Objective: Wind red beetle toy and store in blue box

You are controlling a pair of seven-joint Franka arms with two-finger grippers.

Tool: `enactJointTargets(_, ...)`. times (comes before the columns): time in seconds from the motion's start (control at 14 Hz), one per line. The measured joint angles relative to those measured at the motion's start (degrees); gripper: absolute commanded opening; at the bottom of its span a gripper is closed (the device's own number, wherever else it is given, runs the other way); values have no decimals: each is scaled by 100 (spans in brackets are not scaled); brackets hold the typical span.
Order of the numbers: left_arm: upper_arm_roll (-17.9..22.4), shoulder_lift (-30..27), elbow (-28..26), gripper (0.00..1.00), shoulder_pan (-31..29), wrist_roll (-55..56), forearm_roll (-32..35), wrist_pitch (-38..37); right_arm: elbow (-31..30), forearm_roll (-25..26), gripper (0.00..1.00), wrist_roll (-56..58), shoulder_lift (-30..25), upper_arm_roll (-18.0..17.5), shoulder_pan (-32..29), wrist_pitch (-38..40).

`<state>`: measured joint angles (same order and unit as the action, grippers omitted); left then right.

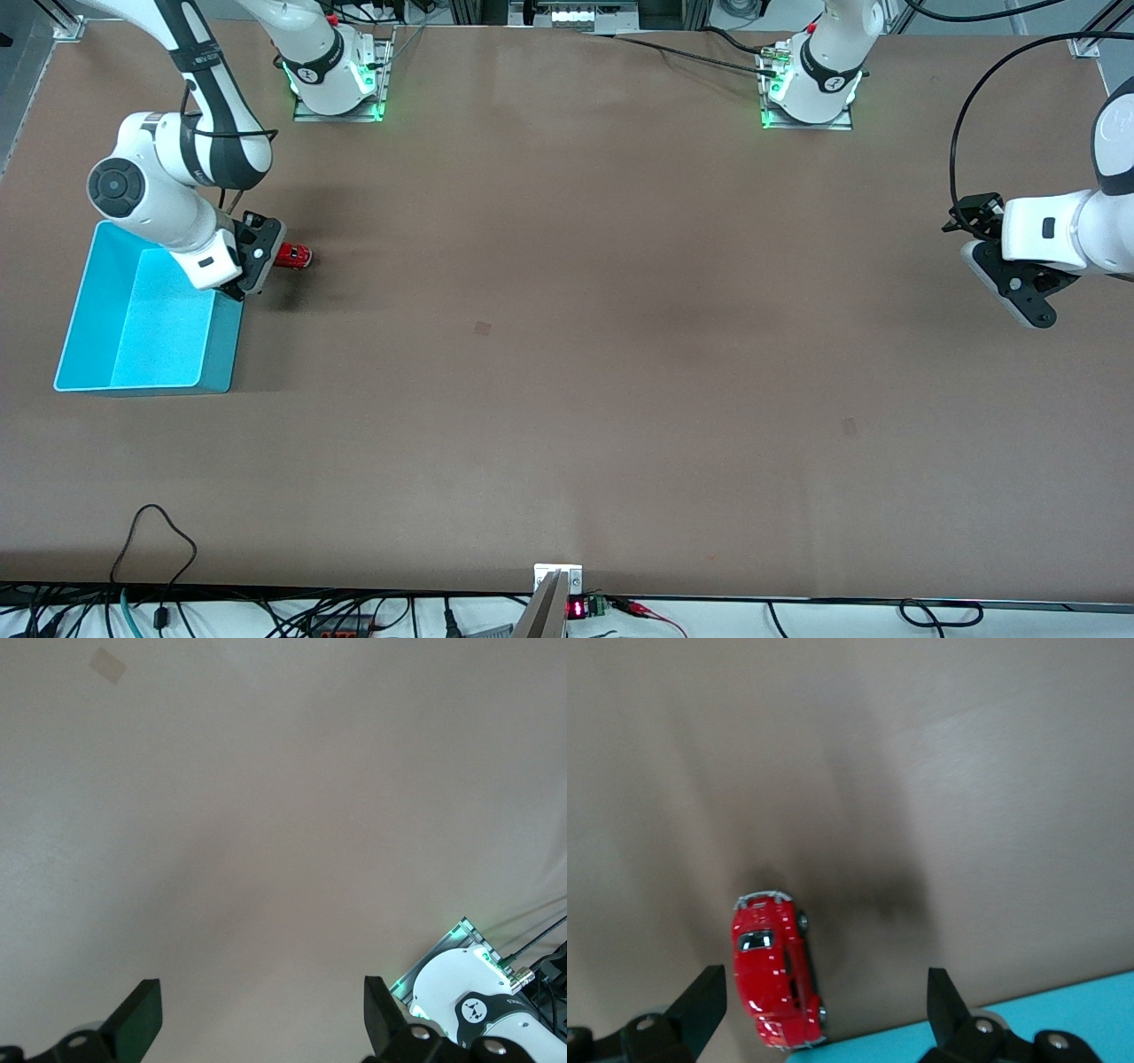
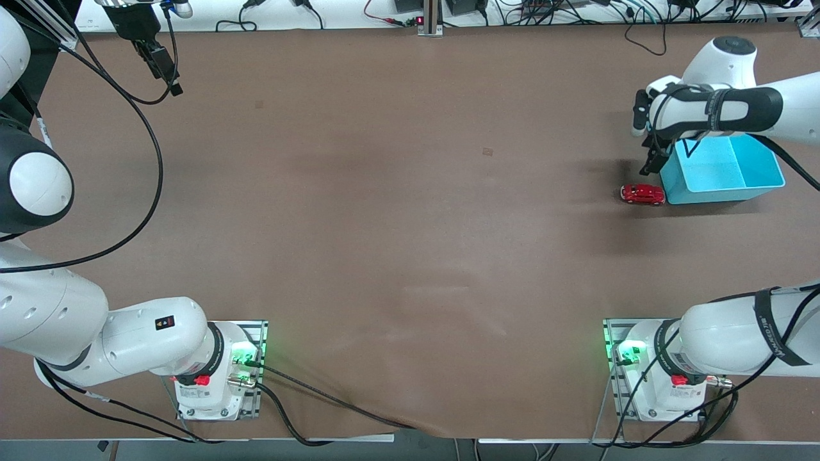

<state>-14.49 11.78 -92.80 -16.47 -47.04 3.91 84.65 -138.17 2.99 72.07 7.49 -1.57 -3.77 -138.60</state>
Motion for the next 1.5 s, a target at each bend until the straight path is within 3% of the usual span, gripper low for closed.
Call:
enactJointTargets(0.5,-382,-209,79,100,48,2135,-1,-419,-1105,0,100,3,-352,0,-35,-920)
enactJointTargets(0.93,-403,-379,79,100,301,3199,-2,-476,-1804,0,100,17,-426,3,-125,-1825)
enactJointTargets(1.07,-139,-455,66,100,570,3497,-2,-296,-1914,1,100,25,-426,3,-126,-1988)
enactJointTargets(1.29,762,-687,-140,100,1135,3733,-116,756,-1934,7,100,49,-390,5,-153,-2095)
enactJointTargets(1.5,1341,-1104,-469,100,1440,3749,-202,1117,-1936,57,100,59,-272,7,-217,-2280)
